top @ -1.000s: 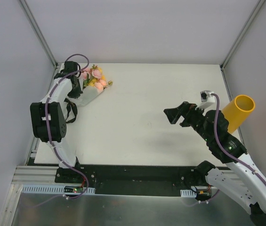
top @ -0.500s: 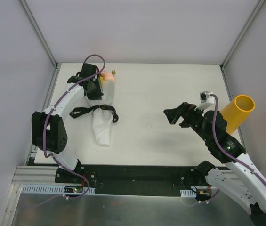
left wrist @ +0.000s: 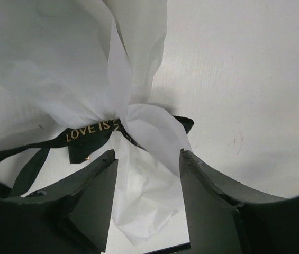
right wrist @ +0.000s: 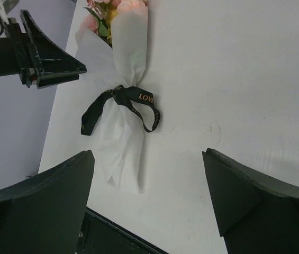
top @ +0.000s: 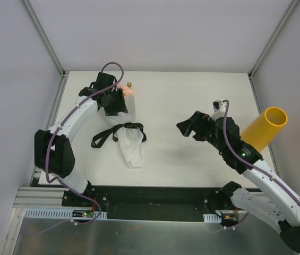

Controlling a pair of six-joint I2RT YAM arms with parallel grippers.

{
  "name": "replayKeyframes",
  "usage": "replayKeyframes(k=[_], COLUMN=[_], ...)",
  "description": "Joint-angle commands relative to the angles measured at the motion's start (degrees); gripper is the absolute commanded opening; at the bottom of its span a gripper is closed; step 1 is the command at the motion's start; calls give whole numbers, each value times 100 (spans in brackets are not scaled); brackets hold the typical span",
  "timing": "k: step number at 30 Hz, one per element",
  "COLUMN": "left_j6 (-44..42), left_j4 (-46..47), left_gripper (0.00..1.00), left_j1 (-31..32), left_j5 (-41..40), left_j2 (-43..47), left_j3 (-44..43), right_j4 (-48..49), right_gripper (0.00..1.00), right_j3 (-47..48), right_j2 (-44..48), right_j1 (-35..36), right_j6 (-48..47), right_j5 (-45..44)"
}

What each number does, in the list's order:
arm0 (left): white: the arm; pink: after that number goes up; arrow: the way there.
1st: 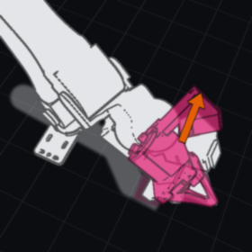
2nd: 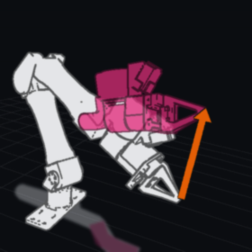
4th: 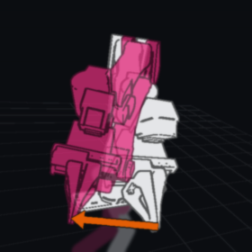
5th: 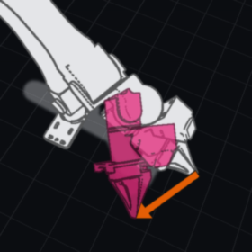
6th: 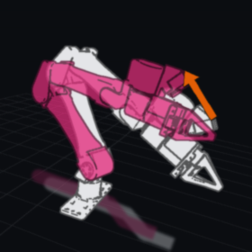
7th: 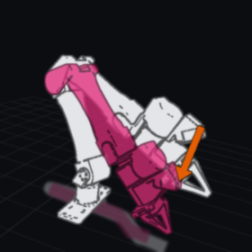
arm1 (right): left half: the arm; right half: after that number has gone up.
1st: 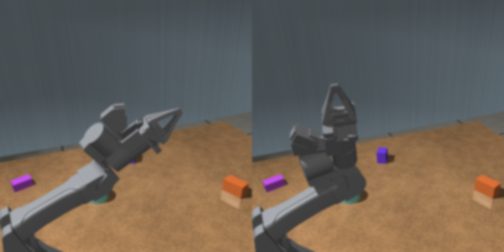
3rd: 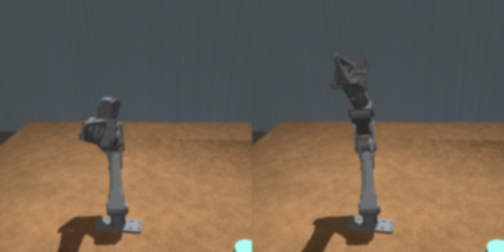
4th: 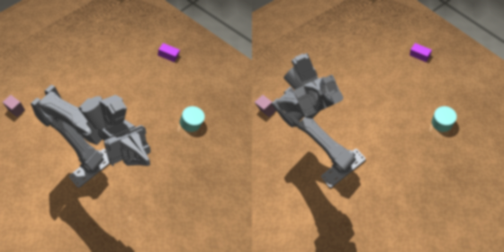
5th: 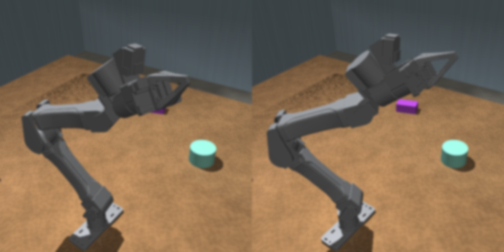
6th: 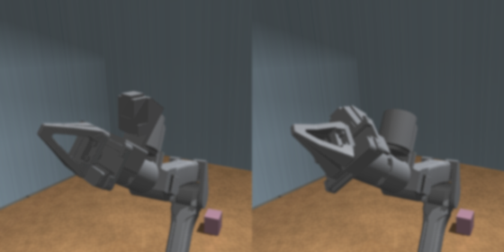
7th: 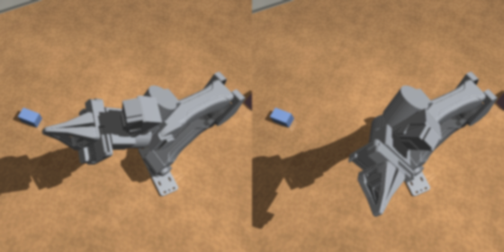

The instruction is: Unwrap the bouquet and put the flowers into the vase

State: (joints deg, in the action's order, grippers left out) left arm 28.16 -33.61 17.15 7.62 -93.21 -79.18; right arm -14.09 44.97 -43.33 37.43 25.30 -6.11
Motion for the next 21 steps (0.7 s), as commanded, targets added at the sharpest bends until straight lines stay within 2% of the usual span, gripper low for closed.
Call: replayKeyframes(k=[1, 2, 7, 9, 14, 17, 21], left_j6=[-83, -65, 23, 5, 285, 540, 778], left_j4=[-102, -111, -111, -111, 2, 537, 1127], left_gripper=[55, 57, 61, 61, 61, 61, 65], left_j1=[-150, -263, -1159, -1345, -1389, -1381, -1267], left_j5=[-14, 46, 494, 714, 1539, 2312, 2411], left_j2=[1057, 1207, 1797, 1937, 2131, 2333, 2553], left_j3=[296, 472, 1122, 1377, 2054, 2747, 3460], right_j4=[713, 740, 819, 916, 1249, 1382, 1847], right_gripper=[91, 90, 87, 82, 68, 68, 68], right_j3=[195, 327, 1162, 1443, 1954, 2085, 2060], right_j2=[-631, -859, -2221, -2783, -3909, -4428, -4947], right_j1=[36, 54, 264, 326, 414, 519, 590], right_j6=[186, 195, 81, -77, -52, 80, 238], right_j5=[549, 802, 734, 821, 1182, 1358, 1516])
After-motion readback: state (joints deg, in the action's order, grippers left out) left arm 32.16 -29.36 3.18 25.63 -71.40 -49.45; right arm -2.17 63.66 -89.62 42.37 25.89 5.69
